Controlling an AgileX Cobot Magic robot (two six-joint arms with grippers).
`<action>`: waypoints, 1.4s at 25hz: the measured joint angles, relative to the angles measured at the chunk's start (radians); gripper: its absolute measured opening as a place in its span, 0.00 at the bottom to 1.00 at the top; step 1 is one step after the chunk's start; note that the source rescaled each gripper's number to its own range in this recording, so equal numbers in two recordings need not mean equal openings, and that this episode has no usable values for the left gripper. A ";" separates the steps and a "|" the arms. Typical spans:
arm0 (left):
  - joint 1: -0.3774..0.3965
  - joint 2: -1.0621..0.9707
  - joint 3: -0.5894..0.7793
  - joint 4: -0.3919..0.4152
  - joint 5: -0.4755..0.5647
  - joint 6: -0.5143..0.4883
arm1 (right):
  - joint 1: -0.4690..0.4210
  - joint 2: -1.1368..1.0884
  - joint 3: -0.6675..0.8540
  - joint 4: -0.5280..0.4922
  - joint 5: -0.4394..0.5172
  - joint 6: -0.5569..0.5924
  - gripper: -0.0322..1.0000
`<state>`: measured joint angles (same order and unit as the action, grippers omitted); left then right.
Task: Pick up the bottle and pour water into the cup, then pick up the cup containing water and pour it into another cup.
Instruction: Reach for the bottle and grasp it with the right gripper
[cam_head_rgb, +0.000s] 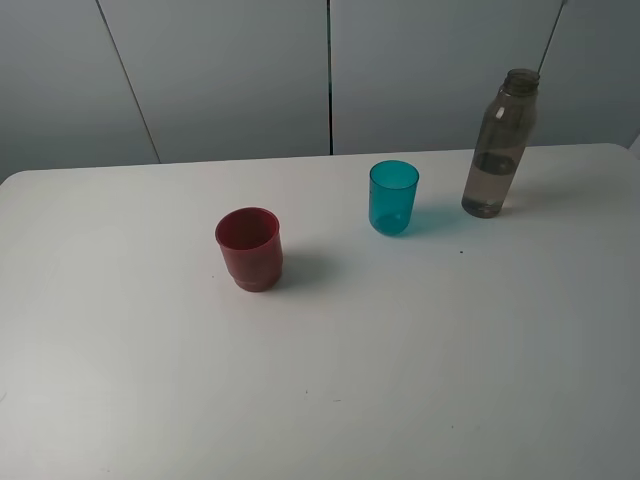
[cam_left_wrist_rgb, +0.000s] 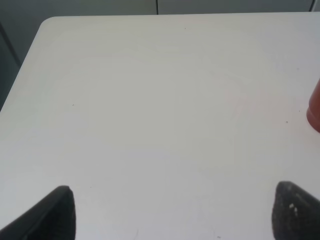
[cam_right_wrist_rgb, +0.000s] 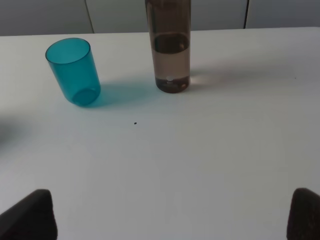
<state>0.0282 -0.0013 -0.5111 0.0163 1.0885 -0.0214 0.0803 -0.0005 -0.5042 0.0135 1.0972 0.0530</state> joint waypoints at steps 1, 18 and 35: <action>0.000 0.000 0.000 0.000 0.000 0.000 | 0.000 0.000 0.000 0.000 0.000 0.000 1.00; 0.000 0.000 0.000 0.000 0.000 0.000 | 0.000 0.000 0.000 0.000 0.000 0.000 1.00; 0.000 0.000 0.000 0.000 0.000 0.000 | 0.000 0.000 0.000 0.000 0.000 0.000 1.00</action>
<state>0.0282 -0.0013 -0.5111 0.0163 1.0885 -0.0214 0.0803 -0.0005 -0.5042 0.0135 1.0972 0.0530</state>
